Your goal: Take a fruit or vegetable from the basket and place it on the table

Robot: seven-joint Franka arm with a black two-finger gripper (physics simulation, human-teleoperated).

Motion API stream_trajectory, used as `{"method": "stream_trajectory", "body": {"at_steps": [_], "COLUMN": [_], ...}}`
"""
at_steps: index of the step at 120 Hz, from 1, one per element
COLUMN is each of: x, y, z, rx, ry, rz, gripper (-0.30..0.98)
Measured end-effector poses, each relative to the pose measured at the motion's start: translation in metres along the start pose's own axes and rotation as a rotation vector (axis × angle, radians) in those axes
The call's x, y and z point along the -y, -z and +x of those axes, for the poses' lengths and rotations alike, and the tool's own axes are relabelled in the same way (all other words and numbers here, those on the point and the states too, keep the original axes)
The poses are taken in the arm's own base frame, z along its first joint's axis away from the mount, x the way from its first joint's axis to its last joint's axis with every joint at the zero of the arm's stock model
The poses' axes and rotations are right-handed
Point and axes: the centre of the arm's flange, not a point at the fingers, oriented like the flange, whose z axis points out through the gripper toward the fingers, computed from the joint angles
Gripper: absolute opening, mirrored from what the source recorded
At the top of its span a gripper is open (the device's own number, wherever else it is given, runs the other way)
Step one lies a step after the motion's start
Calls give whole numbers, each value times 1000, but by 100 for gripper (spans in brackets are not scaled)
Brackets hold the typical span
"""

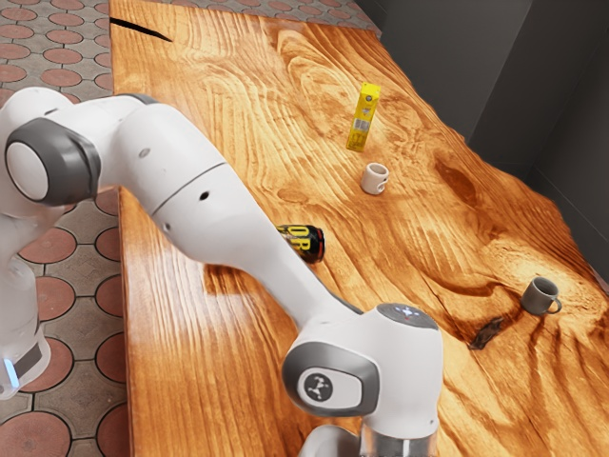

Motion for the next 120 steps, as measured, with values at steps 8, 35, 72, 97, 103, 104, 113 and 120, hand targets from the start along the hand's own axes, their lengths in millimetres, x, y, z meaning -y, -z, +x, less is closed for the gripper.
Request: {"method": "stream_trajectory", "body": {"at_steps": [8, 35, 72, 97, 103, 104, 113, 120], "x": [-3, -20, -126, -160, -178, -180, -168, -132], "y": [7, 93, 243, 261, 273, 277, 357, 434], "z": [-1, -20, 63, 116, 146, 150, 167, 179], "rx": [1, -21, -127, -182, -204, -203, -158, -157], "ry": [-5, 13, 175, 146, 167, 170, 184, 194], "rz": [-20, -222, -368, -319, -328, -331, -374, -392], "gripper": [37, 44, 13, 43, 51, 52, 59, 62]}}
